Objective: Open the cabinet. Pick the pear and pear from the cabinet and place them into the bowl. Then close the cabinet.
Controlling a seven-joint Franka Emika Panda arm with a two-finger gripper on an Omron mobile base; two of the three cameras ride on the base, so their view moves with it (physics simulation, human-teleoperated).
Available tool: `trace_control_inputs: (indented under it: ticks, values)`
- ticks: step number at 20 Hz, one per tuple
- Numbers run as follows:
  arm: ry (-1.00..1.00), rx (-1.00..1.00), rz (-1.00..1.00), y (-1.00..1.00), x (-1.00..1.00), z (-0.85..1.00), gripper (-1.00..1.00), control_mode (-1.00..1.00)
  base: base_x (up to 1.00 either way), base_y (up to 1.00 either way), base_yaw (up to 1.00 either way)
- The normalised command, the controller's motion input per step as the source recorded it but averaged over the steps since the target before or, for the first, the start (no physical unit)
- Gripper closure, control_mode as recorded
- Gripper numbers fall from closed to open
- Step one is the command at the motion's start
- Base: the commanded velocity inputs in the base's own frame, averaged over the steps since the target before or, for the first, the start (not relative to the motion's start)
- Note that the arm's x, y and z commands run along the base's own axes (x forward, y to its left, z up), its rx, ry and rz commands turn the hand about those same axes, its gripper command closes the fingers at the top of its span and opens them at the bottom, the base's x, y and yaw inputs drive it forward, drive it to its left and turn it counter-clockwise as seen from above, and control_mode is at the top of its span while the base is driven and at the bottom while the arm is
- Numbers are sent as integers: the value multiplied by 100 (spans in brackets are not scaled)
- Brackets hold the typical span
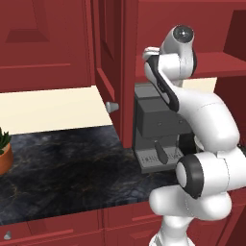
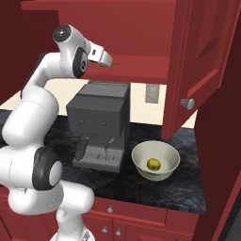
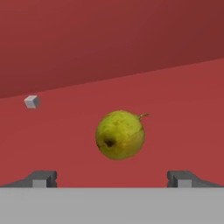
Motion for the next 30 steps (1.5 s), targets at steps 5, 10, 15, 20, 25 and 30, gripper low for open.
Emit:
trace_control_inputs:
  ticks: [5,10,15,20,25,30]
  values:
    - [0,0,-1,-3,35,-2,-100,-100,0,0,0]
    - [0,0,-2,-9,26,-10,-100,-100,0,0,0]
    - [0,0,-2,-17,11,-17,-100,-100,0,0,0]
    - [0,0,-2,-7,22,-17,-100,-100,0,0,0]
    - [0,0,-2,0,10,-14,-100,-100,0,0,0]
    - [1,0,-2,0,6,-14,100,-100,0,0,0]
